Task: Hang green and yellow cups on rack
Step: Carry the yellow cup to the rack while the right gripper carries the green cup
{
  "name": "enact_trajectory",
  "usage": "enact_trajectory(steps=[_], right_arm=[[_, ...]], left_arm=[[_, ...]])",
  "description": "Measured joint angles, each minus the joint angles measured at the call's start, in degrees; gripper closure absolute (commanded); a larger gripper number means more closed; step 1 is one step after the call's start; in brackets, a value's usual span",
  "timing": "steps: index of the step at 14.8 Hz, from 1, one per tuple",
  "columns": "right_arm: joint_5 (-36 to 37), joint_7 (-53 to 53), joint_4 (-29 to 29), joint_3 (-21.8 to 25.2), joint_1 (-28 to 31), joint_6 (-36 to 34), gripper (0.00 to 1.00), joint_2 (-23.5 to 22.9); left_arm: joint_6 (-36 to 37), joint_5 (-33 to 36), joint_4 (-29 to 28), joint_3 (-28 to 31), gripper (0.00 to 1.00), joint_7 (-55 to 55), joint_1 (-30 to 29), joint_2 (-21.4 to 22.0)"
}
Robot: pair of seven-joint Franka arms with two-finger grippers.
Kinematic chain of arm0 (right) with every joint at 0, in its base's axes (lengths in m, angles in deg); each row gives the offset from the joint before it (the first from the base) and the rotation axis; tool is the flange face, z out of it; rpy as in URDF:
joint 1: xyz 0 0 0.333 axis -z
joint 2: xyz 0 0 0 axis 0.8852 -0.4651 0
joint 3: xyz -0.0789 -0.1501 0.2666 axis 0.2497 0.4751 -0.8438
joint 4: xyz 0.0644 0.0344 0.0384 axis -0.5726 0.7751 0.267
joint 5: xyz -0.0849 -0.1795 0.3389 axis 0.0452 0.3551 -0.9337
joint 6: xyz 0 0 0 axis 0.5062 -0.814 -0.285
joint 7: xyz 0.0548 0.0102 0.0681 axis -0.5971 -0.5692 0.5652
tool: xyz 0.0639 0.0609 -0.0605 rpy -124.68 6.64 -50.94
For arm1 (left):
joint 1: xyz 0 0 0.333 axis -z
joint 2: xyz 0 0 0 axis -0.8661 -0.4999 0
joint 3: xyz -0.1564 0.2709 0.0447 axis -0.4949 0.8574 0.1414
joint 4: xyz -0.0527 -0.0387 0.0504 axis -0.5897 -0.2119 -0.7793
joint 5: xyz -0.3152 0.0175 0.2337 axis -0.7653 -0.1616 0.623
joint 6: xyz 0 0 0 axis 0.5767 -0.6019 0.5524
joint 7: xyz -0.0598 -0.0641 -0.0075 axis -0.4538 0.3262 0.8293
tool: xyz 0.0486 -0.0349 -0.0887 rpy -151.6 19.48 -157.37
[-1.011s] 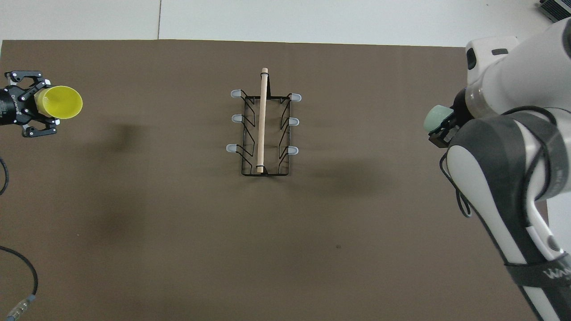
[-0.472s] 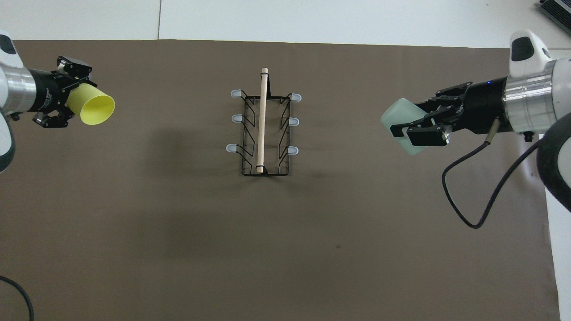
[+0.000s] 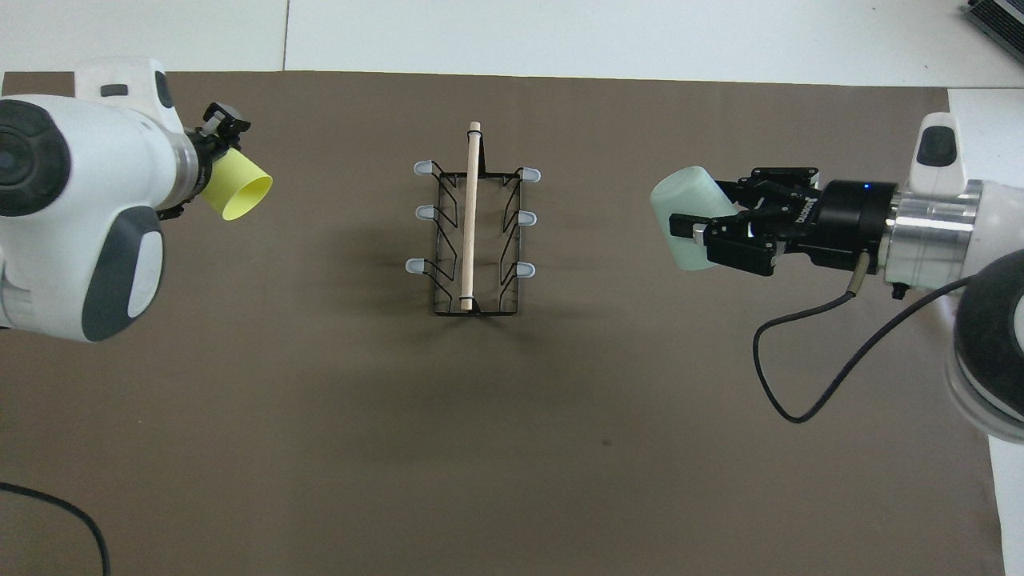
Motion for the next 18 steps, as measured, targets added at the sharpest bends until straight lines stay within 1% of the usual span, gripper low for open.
enact_trajectory(steps=[3, 5, 7, 9, 11, 13, 15, 18], right_arm=[[-13.18, 8.13, 5.10, -0.09, -3.98, 6.21, 1.00, 2.59], [-23.21, 14.34, 7.74, -0.17, -7.09, 10.15, 1.00, 3.43], [-34.40, 21.01, 9.86, -0.24, -9.65, 11.71, 1.00, 3.76], [-45.41, 29.41, 11.87, -0.30, -11.60, 11.80, 1.00, 3.53], [-53.09, 35.78, 13.54, -0.34, -13.42, 11.59, 1.00, 2.63], [-58.10, 40.30, 14.49, -0.38, -14.31, 9.96, 1.00, 1.12], [-61.79, 43.97, 15.43, -0.35, -14.32, 6.71, 1.00, -0.53], [-68.04, 51.14, 17.55, -0.18, -14.27, -0.23, 1.00, -2.99]], left_arm=[[-2.22, 13.54, -4.33, -5.37, 1.00, 8.19, 0.05, 1.87], [-2.95, 22.24, -7.76, -8.89, 1.00, 14.30, 0.07, 3.54], [-3.01, 29.54, -10.92, -12.56, 1.00, 20.99, 0.10, 5.16], [-3.00, 33.86, -13.00, -15.96, 1.00, 25.62, 0.12, 6.18], [-2.99, 36.89, -14.15, -18.37, 1.00, 28.75, 0.12, 6.88], [-2.99, 40.84, -15.00, -19.73, 1.00, 33.37, 0.12, 7.36], [-3.01, 44.73, -15.86, -20.43, 1.00, 38.26, 0.11, 7.58], [-3.02, 50.36, -16.52, -20.77, 1.00, 44.35, 0.11, 7.58]])
